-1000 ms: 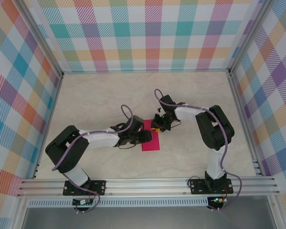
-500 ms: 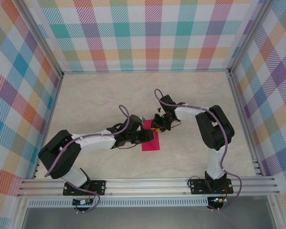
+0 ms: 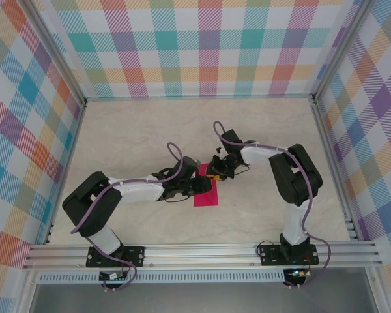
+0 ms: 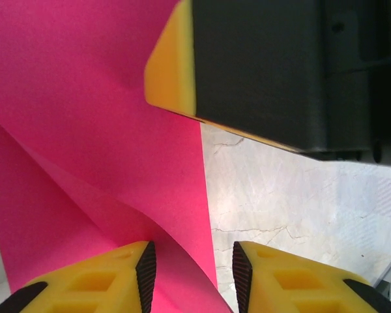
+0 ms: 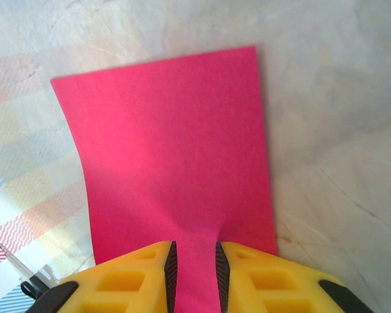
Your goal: Fold a paper plane with a square sheet of paper (pick it up from the middle)
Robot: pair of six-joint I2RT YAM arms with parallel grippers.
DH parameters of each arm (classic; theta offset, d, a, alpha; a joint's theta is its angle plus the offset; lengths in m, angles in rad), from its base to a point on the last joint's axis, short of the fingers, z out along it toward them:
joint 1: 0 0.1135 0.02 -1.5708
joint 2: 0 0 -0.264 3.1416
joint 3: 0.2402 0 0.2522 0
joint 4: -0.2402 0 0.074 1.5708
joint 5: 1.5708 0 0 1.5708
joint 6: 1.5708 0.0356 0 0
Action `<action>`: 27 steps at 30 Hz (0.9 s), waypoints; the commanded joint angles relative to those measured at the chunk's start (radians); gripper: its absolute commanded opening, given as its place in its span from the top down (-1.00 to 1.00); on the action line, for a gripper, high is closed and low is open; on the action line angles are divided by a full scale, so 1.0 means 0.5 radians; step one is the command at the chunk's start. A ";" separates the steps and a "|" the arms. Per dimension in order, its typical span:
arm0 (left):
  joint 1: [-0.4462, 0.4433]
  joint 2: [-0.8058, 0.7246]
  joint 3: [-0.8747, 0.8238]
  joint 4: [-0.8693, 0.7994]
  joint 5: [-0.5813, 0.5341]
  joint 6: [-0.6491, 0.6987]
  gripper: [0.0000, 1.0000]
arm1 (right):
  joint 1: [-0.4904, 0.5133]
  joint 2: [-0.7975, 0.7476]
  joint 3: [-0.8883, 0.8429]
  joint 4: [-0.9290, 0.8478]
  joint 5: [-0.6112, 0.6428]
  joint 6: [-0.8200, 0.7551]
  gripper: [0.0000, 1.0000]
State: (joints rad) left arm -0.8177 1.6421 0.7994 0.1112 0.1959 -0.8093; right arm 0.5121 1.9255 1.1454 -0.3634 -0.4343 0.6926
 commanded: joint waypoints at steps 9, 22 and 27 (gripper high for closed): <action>-0.003 0.074 0.083 0.063 -0.061 0.036 -0.09 | -0.142 -0.558 -0.360 -0.011 0.102 -0.043 0.36; -0.002 0.103 0.120 0.060 -0.062 0.020 -0.36 | -0.169 -0.965 -0.833 0.182 -0.079 -0.194 0.21; -0.003 0.113 0.131 0.049 -0.075 0.011 -0.39 | -0.168 -0.977 -0.906 0.292 -0.184 -0.186 0.03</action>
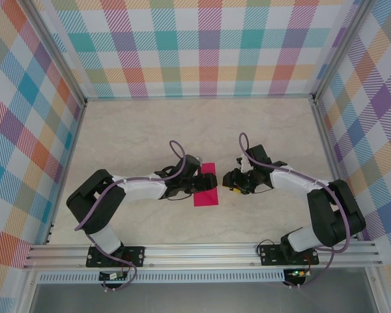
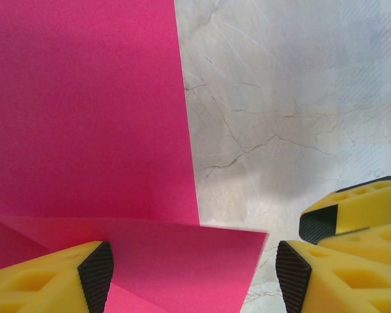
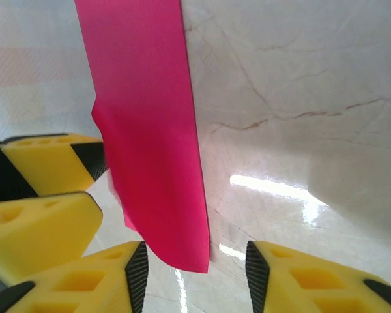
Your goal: Fold a paper plane with a square sheet of paper (pick it up from the middle)
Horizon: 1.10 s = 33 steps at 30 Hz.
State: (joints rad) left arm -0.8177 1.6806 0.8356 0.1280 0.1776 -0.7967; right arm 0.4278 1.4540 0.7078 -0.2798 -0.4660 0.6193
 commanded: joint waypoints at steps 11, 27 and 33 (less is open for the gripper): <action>0.002 0.034 0.055 -0.023 -0.082 -0.028 -0.09 | 0.000 0.144 0.036 0.286 -0.295 -0.015 0.23; 0.003 0.045 0.081 -0.079 -0.105 -0.031 0.18 | 0.003 0.288 0.082 0.367 -0.428 -0.035 0.32; 0.004 0.071 0.111 -0.119 -0.116 -0.026 0.18 | 0.003 0.235 0.036 0.385 -0.421 -0.044 0.10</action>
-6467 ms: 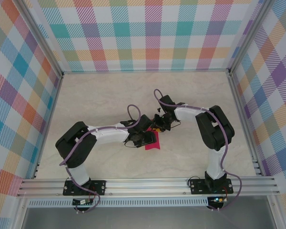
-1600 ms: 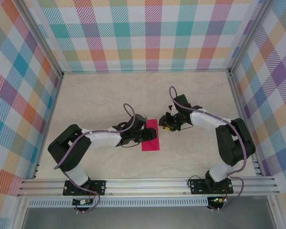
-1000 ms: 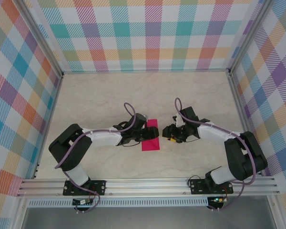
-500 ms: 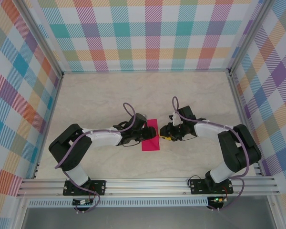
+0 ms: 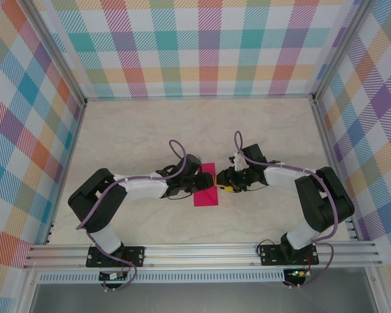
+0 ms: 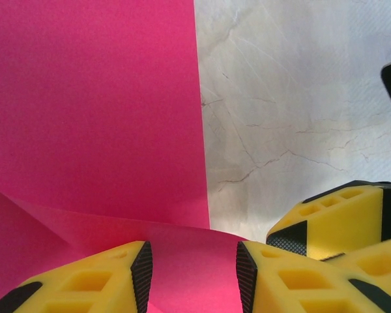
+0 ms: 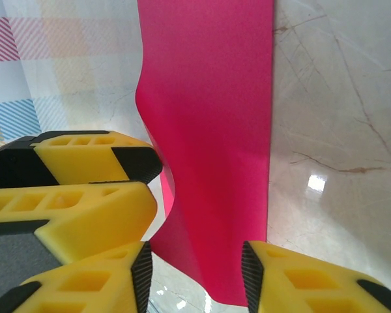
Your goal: Fold a paper plane with a square sheet of paper (pick it up from the middle)
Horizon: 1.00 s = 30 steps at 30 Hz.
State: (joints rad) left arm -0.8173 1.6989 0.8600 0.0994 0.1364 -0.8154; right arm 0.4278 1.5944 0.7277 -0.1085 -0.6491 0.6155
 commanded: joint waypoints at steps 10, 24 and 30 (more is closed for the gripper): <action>0.004 0.044 0.067 -0.071 -0.037 0.014 0.24 | 0.004 -0.065 -0.047 0.083 -0.067 -0.040 0.10; 0.005 0.015 0.059 -0.069 -0.035 0.011 0.25 | 0.003 0.047 0.038 0.023 -0.027 -0.062 0.39; 0.004 0.011 0.057 -0.070 -0.033 0.011 0.25 | 0.004 0.102 0.069 0.062 -0.072 -0.050 0.53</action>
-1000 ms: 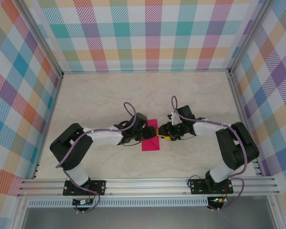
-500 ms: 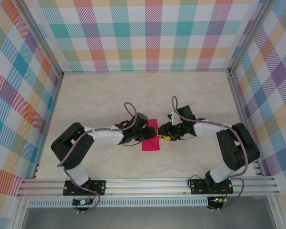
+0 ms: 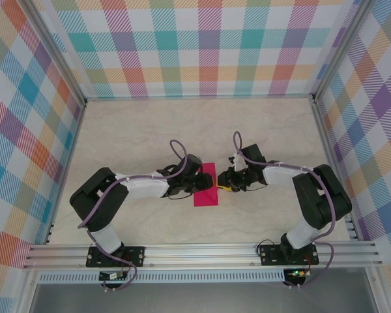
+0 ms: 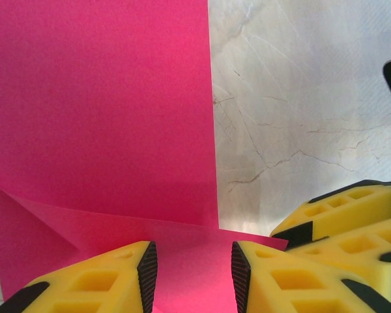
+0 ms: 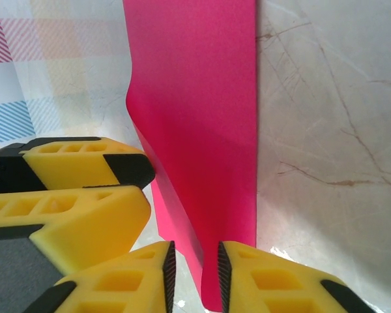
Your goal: Fold a paper plane with a square sheet of paper (pick it up from the middle)
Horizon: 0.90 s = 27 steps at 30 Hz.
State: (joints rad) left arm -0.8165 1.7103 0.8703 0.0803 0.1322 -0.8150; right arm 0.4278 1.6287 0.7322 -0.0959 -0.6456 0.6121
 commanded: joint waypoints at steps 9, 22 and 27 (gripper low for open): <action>0.004 -0.125 0.035 -0.032 0.036 0.039 0.23 | 0.003 0.126 0.148 -0.009 -0.023 -0.076 0.89; 0.004 -0.121 -0.006 0.120 0.170 -0.003 0.29 | 0.022 0.227 0.215 -0.019 -0.052 -0.093 0.89; 0.004 -0.063 0.000 0.149 0.220 -0.014 0.36 | 0.025 0.244 0.208 -0.041 -0.051 -0.098 0.88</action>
State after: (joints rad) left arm -0.8165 1.6527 0.8703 0.1280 0.2123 -0.8158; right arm 0.4339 1.7370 0.8131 -0.0986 -0.6559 0.5880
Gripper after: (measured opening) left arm 0.326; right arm 0.060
